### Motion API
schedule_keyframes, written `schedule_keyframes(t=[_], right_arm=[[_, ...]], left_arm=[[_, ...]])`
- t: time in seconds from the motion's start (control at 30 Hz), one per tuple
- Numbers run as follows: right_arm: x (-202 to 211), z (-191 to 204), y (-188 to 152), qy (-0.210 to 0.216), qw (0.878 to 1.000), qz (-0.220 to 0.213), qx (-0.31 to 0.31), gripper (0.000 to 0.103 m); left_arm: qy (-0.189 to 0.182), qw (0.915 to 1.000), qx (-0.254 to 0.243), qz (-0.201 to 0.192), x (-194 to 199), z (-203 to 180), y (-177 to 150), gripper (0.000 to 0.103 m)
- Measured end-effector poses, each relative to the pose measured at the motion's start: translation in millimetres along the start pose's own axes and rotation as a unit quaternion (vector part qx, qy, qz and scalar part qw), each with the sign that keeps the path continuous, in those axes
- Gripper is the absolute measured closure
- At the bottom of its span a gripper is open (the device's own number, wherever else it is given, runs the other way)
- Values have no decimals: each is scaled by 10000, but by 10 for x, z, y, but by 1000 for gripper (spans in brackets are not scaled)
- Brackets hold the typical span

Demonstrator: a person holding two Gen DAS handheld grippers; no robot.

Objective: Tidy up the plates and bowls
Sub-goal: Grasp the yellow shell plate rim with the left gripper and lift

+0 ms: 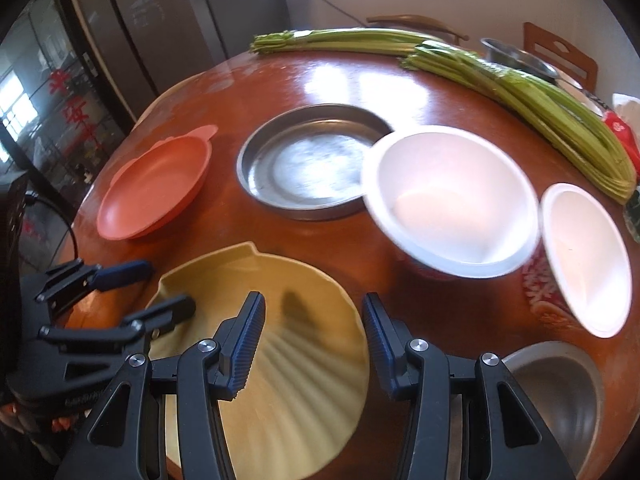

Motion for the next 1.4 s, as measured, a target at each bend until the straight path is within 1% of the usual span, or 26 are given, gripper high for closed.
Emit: schedule_keyframes(t=[0.17, 0.3, 0.37, 0.5, 0.6, 0.67, 0.7, 0.77, 0.8, 0.9, 0.97, 1.2, 1.4], right_arm=[[-89, 147, -5, 130, 9998, 103, 141, 51], [-119, 141, -16, 145, 9997, 159, 104, 51], [-120, 118, -47, 119, 9997, 199, 40, 51], [-83, 121, -129, 173, 9995, 245, 26, 51], [-56, 153, -171, 178, 9995, 254, 70, 51], [-41, 172, -196, 230, 9994, 250, 71, 51], [-35, 183, -207, 257, 9993, 256, 76, 51], [-25, 199, -223, 315, 9992, 233, 66, 51], [-20, 200, -235, 289, 9993, 230, 59, 51], [-3, 197, -243, 254, 9994, 213, 51, 52], [16, 202, -239, 265, 9995, 190, 51, 52], [153, 232, -108, 336, 9994, -18, 41, 52], [283, 356, 71, 391, 9989, -216, 152, 52]], left_arm=[[93, 9998, 188, -25, 13, 177, 17, 42], [-88, 9995, 303, 47, 70, 270, -33, 42], [-105, 9993, 354, 50, 113, 296, -92, 42], [-145, 9993, 322, 73, 164, 255, -193, 42], [-316, 9992, 212, 121, 188, 143, -254, 42], [-296, 9994, 133, 136, 187, 63, -275, 42], [-347, 9993, 80, 137, 188, 19, -284, 42], [-396, 9991, 39, 120, 185, -43, -290, 43], [-389, 9992, 10, 108, 184, -78, -290, 45], [-386, 9992, 41, 115, 186, -79, -275, 48], [-403, 9990, 124, 111, 196, -49, -258, 51], [-408, 9990, 157, -77, 315, -7, -148, 51], [-357, 9989, 227, -198, 401, 98, -30, 51]])
Point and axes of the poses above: each gripper's, at about its wrist camera, not at the fingertips, and x roughly against the way its jaws point, z to its left, y to its top, the point moved 4 cm from there along -x, roughly the way its jaws point, and after that the axes turned 1 degree about x, right-handed, at the moved point
